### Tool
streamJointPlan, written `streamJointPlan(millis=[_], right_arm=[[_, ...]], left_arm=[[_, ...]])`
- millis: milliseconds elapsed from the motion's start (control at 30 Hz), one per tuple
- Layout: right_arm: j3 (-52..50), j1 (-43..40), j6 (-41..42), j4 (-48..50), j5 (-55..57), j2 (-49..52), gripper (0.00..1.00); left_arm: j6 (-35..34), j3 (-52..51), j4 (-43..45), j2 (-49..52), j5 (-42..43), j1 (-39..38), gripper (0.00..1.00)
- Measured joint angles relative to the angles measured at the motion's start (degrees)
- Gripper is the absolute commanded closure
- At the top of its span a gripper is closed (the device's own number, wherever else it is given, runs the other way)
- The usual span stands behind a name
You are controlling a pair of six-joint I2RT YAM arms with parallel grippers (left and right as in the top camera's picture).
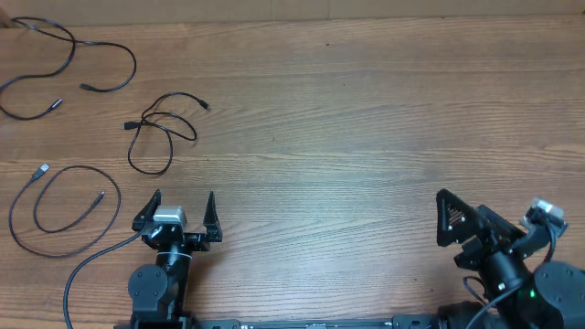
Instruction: Untangle cables
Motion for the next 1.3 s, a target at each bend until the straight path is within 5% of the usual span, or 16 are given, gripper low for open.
streamJointPlan(millis=[433, 700, 1300], right_arm=[[-15.69, -0.04, -0.07, 20.35, 6.21, -10.54, 0.0], [-21.27, -0.04, -0.24, 24.61, 11.26, -10.95, 0.0], [-40.28, -0.46, -11.65, 42.58, 14.78, -16.57, 0.0]], left_arm=[[0.0, -0.02, 0.02, 0.0, 0.02, 0.0, 0.0], [0.0, -0.02, 0.02, 0.0, 0.0, 0.0, 0.0], [0.0, -0.02, 0.02, 0.0, 0.0, 0.0, 0.01]])
